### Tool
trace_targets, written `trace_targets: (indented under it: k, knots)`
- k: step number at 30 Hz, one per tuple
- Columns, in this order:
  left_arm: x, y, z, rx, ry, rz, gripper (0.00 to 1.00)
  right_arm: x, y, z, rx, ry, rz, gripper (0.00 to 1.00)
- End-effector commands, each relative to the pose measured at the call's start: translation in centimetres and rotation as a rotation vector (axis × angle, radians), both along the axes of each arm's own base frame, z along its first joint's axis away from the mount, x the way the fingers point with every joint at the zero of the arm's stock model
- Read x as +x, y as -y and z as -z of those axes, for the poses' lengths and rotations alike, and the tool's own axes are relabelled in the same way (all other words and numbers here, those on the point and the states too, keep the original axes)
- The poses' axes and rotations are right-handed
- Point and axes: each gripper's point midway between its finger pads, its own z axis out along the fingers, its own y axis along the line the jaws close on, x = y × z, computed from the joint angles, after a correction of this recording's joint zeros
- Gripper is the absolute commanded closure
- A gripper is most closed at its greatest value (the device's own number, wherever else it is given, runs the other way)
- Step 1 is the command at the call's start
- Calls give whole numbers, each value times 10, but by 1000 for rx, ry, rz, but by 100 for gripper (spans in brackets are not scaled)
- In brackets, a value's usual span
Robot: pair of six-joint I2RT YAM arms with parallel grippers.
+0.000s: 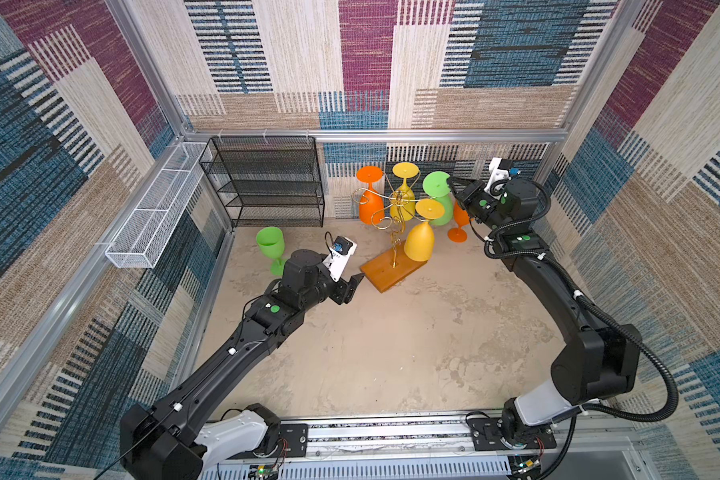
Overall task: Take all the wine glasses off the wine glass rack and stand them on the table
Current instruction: 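Pull the green glass by its foot away from the rack with the right gripper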
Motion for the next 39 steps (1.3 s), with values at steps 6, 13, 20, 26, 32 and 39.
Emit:
trace_targets:
  k: [6,13,20,26,32,39]
  knots:
    - [4,0,-6,13,32,-4,26,-7,-1,-14,4,57,-6,98]
    - [5,2,-3,20,27,-3,26,-10,-2,-10,1,51,-12,99]
    - [5,2,-2,24,23,-7,27,-7,-3,3,-10,26,-10,99]
    - [5,2,-1,29,24,-7,27,-2,-7,8,-12,17,-22,99]
    - [5,2,-1,34,26,-9,27,6,-18,10,-22,14,-44,99]
    - [5,2,-2,35,29,-7,27,18,-24,8,-22,16,-49,99]
